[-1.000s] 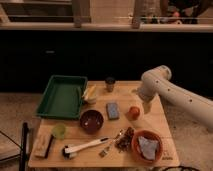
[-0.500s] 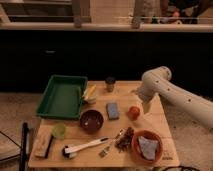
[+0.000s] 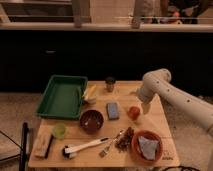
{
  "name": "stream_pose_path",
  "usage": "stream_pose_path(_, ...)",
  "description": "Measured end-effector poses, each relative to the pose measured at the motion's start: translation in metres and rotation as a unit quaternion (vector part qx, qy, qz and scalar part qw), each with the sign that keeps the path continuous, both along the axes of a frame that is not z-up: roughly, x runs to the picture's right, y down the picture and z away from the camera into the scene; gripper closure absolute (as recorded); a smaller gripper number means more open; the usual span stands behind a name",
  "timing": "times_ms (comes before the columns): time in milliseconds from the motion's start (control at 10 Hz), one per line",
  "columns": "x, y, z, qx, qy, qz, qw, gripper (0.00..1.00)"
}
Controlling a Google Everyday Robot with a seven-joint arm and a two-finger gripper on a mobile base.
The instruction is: Place apple in tray
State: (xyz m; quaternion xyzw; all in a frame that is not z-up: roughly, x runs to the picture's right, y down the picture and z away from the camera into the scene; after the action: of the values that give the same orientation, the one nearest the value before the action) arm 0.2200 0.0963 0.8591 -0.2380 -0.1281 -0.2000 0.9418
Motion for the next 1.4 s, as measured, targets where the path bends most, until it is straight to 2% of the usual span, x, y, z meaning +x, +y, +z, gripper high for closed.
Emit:
stream_pose_path(500, 0.001, 0.019, -0.005, -0.009, -0.01, 0.005, 0.9999, 0.2)
stream_pose_path(800, -0.003, 0.029, 0.002, -0.017, -0.02, 0.003, 0.9997, 0.2)
stream_pose_path(1400, -0.012, 0.032, 0.015, -0.017, -0.039, 0.0, 0.9991, 0.2)
